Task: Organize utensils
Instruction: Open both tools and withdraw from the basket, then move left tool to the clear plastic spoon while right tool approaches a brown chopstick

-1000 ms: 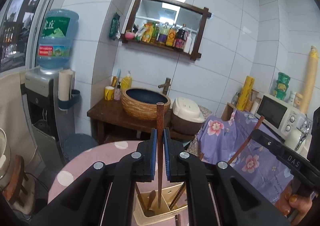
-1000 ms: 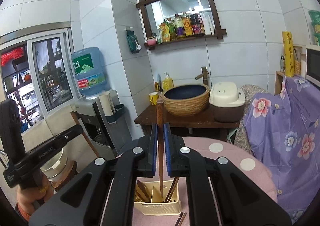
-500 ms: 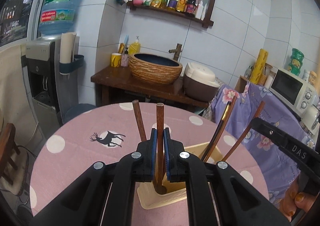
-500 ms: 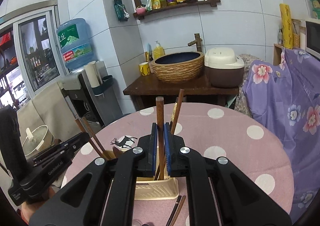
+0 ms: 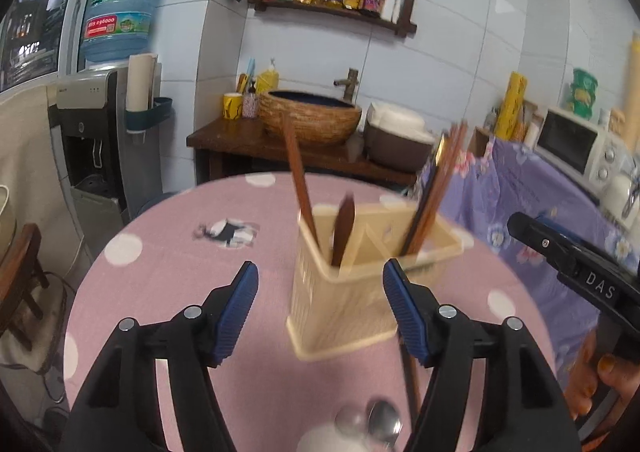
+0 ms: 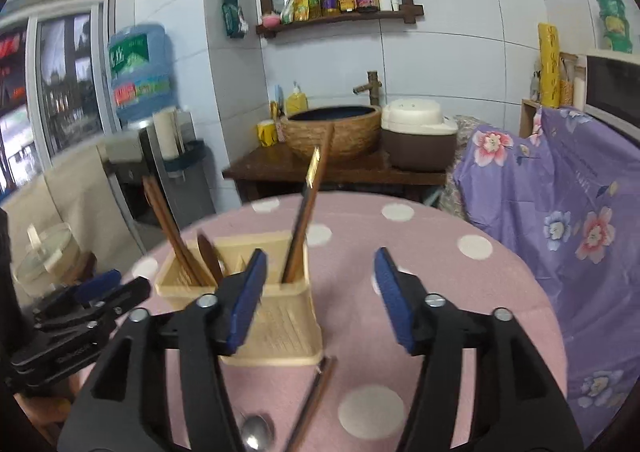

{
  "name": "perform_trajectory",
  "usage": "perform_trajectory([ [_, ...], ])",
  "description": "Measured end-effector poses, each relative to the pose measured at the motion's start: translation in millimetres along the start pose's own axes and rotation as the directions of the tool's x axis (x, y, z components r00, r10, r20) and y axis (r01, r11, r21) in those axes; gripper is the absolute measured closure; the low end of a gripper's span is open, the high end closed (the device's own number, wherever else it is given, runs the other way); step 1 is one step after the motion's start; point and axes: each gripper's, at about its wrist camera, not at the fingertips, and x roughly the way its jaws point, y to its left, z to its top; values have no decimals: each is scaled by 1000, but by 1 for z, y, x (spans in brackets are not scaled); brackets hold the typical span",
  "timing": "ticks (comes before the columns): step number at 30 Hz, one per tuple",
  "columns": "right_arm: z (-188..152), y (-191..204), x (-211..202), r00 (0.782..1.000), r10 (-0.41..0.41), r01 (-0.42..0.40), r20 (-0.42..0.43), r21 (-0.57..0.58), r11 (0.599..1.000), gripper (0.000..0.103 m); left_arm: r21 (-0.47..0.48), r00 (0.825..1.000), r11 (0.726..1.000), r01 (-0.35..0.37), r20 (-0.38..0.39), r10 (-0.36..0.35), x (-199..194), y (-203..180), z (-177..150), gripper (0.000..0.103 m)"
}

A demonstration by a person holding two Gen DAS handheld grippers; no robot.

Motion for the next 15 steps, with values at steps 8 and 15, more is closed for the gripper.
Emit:
perform_trajectory([
  [8, -114, 7, 13, 965, -63, 51, -255, -55, 997, 33, -35, 988, 996, -84, -132, 79, -8, 23, -87, 31],
  [15, -162, 16, 23, 925, -57, 51, -375, -26, 998, 33, -42, 977, 992, -118, -183, 109, -12, 29, -119, 30],
])
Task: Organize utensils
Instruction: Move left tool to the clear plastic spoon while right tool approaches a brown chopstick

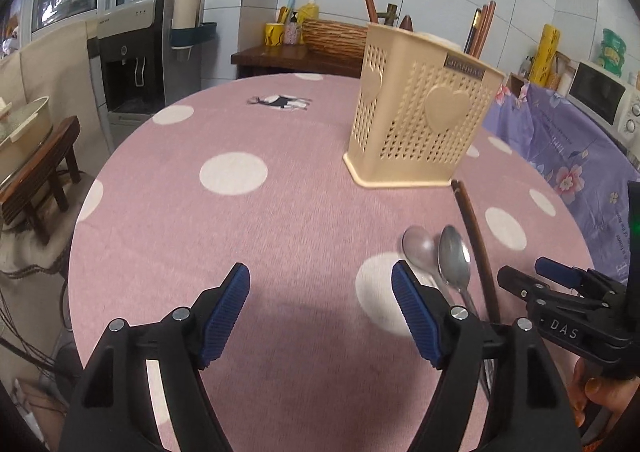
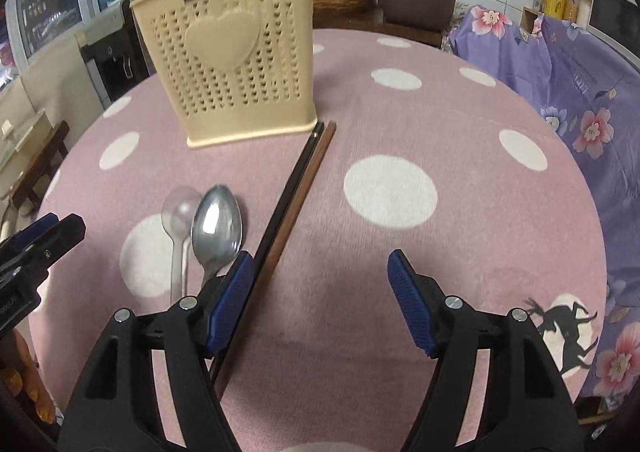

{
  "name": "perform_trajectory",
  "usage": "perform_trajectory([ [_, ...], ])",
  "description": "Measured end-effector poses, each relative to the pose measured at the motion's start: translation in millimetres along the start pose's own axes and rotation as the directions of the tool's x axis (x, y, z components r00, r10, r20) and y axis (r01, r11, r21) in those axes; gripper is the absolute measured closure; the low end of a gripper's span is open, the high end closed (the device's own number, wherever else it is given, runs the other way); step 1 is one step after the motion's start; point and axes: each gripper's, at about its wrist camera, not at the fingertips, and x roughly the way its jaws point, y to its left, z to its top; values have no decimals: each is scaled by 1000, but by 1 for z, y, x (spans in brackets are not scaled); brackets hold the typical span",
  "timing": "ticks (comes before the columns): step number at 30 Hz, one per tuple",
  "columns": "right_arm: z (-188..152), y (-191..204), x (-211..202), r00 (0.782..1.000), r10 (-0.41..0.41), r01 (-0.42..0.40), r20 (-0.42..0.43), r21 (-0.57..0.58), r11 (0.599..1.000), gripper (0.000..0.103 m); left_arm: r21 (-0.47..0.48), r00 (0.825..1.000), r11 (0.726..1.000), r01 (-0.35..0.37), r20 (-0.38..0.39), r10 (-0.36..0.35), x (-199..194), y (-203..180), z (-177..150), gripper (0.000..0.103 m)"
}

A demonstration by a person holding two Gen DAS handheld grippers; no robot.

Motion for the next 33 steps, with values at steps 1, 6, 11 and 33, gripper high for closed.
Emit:
perform_trajectory([
  [1, -1, 2, 1, 1000, 4, -4, -8, -1, 1000, 33, 0, 1000, 1000, 4, -3, -4, 0, 0, -1, 30],
  [6, -2, 8, 5, 1000, -16, 16, -27, -7, 1000, 33, 12, 1000, 1000, 5, 2, -5, -2, -6, -6, 30],
  [11, -6, -10, 0, 995, -84, 85, -47, 14, 996, 33, 26, 1000, 1000, 9, -7, -9, -1, -10, -10, 29],
  [33, -10, -25, -9, 995, -91, 93, -50, 39, 995, 33, 59, 998, 998, 27, -54, -24, 7, -35, -15, 29],
])
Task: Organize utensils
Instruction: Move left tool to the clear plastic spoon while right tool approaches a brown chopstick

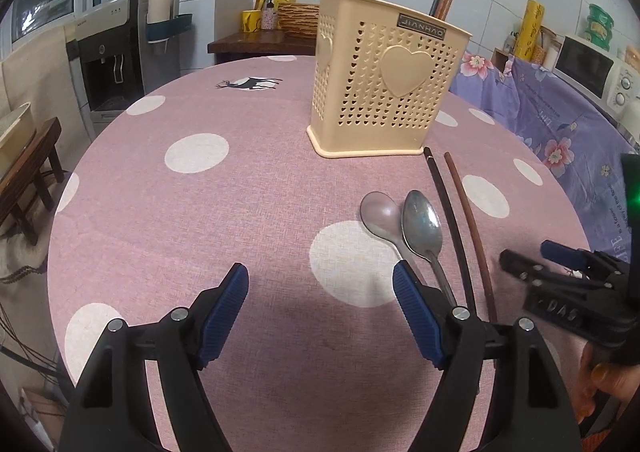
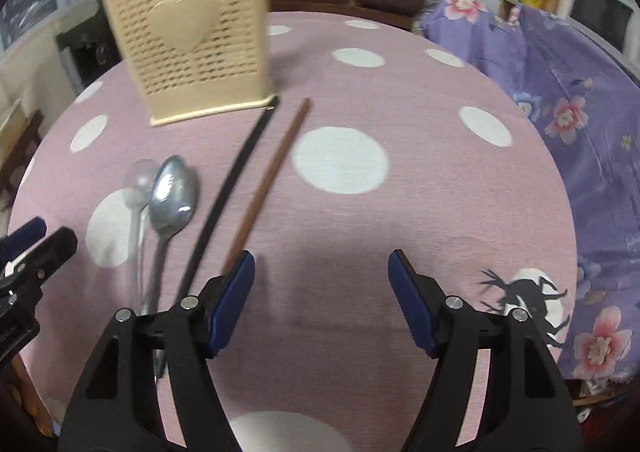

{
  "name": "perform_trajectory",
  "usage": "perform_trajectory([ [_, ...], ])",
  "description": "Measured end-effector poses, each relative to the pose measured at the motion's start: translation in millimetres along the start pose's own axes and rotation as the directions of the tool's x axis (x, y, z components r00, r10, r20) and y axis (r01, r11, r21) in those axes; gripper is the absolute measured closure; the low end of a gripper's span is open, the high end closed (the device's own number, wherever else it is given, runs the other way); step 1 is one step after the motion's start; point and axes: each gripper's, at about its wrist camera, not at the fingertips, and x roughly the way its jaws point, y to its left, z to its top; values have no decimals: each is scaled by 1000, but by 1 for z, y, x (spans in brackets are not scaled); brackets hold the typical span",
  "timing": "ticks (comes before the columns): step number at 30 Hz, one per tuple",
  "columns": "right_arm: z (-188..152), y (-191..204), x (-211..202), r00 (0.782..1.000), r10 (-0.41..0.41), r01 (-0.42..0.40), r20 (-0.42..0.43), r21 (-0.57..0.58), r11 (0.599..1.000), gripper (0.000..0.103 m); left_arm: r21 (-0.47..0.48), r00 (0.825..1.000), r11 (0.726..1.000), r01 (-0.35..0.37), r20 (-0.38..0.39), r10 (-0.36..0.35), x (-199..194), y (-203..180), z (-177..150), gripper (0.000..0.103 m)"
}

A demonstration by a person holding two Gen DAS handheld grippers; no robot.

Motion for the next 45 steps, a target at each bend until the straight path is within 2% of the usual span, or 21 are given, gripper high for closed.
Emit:
perform_trajectory([
  [2, -1, -12, -5, 999, 37, -38, 11, 43, 998, 33, 7, 1000, 1000, 12, -11, -12, 3, -5, 1, 29],
  [5, -5, -13, -9, 998, 37, -39, 42, 45, 998, 33, 5, 999, 999, 42, -29, -42, 9, -15, 2, 33],
  [8, -7, -13, -10, 997, 46, -49, 61, 57, 997, 33, 20, 997, 998, 56, -48, -55, 16, -28, 3, 44],
  [10, -7, -13, -10, 997, 45, -49, 66, 53, 997, 33, 33, 997, 998, 54, -63, -52, 21, -35, 3, 56],
  [15, -10, -16, -11, 996, 55, -60, 70, 59, 996, 33, 57, 996, 998, 31, -84, -27, 31, -50, 2, 63],
  [20, -10, -21, -9, 996, 58, -62, 68, 66, 996, 33, 92, 996, 996, -6, -87, 14, 34, -57, 3, 78],
  [22, -10, -22, -9, 996, 58, -63, 69, 69, 996, 33, 107, 996, 994, -12, -91, 22, 35, -57, 4, 87],
  [27, -10, -23, -8, 996, 63, -68, 66, 70, 995, 33, 101, 993, 995, 10, -116, 1, 33, -44, 5, 90],
  [36, 5, -17, 0, 991, 133, -135, 29, 61, 989, 33, 65, 990, 997, 38, -136, -29, 32, -7, 12, 90],
  [39, 14, -11, 0, 992, 124, -125, 41, 43, 991, 33, 45, 990, 998, 39, -136, -33, 31, -3, 13, 89],
  [41, 18, -9, -1, 992, 113, -114, 51, 34, 993, 33, 28, 991, 999, 42, -131, -38, 30, -2, 13, 74],
  [42, 19, -8, -2, 993, 108, -110, 54, 32, 993, 33, 23, 992, 999, 38, -122, -35, 28, -1, 13, 59],
  [43, 21, -7, -2, 993, 103, -105, 58, 30, 994, 33, 24, 993, 999, 30, -113, -27, 28, -2, 14, 52],
  [45, 22, -7, -3, 993, 97, -99, 64, 27, 995, 33, 41, 994, 999, 5, -106, 0, 29, -5, 16, 52],
])
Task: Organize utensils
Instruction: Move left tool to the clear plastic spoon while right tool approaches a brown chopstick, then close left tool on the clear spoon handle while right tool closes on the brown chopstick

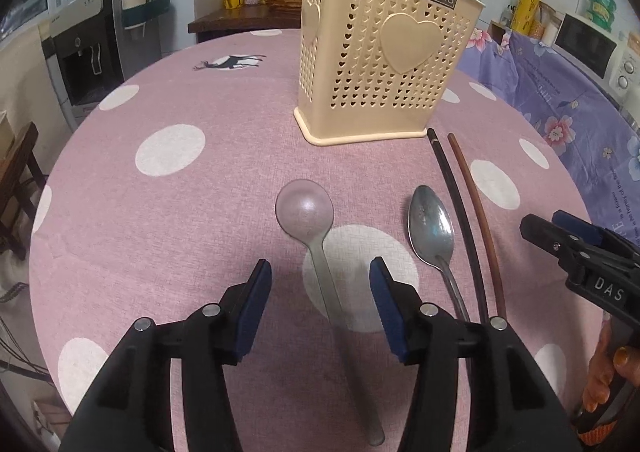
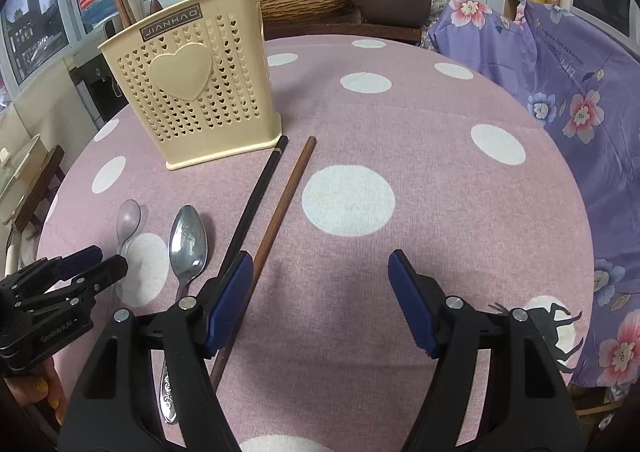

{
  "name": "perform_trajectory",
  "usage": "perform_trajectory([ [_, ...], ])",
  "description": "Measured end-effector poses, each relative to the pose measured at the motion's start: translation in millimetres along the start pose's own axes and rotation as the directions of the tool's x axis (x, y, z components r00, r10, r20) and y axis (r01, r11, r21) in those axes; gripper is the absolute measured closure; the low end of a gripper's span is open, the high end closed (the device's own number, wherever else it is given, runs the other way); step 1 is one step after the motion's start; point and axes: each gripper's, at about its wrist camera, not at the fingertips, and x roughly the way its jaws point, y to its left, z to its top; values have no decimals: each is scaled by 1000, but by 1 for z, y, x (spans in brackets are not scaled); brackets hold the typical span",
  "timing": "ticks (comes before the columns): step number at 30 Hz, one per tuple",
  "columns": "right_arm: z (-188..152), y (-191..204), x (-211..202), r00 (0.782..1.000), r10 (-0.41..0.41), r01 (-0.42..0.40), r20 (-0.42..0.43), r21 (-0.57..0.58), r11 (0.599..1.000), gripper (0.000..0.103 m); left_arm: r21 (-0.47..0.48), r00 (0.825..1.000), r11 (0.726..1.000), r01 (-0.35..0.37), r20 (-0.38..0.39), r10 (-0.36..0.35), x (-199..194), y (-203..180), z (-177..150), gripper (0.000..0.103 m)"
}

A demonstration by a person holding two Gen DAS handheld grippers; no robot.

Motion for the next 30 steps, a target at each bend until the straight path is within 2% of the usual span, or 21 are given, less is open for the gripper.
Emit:
perform_trajectory([
  [4, -1, 1, 0, 1000, -1, 1, 2, 1, 1000, 33, 14, 997, 997, -76, -6, 76, 13, -2, 9, 52],
  [11, -1, -1, 0, 1000, -1, 1, 1, -1, 1000, 33, 31, 992, 991, -127, -18, 128, 27, -10, 23, 52],
  [14, -1, -1, 2, 1000, 0, 0, -4, -4, 1000, 33, 26, 991, 991, -129, -22, 129, 32, -11, 28, 54],
  [16, 0, -1, 4, 1000, 3, -3, -12, -8, 1000, 33, 30, 991, 991, -129, -22, 130, 33, -11, 32, 67],
  [23, 24, 5, 21, 999, 25, -25, -38, -1, 1000, 34, 23, 997, 996, -81, -17, 81, 29, -12, 36, 67],
  [28, 47, 17, 46, 998, 0, 0, -58, 4, 1000, 47, 1, 998, 999, -49, 41, 49, 11, -10, 40, 67],
  [30, 53, 20, 58, 997, -22, 23, -72, 7, 1000, 57, -5, 997, 999, -40, 60, 40, 4, -8, 42, 67],
])
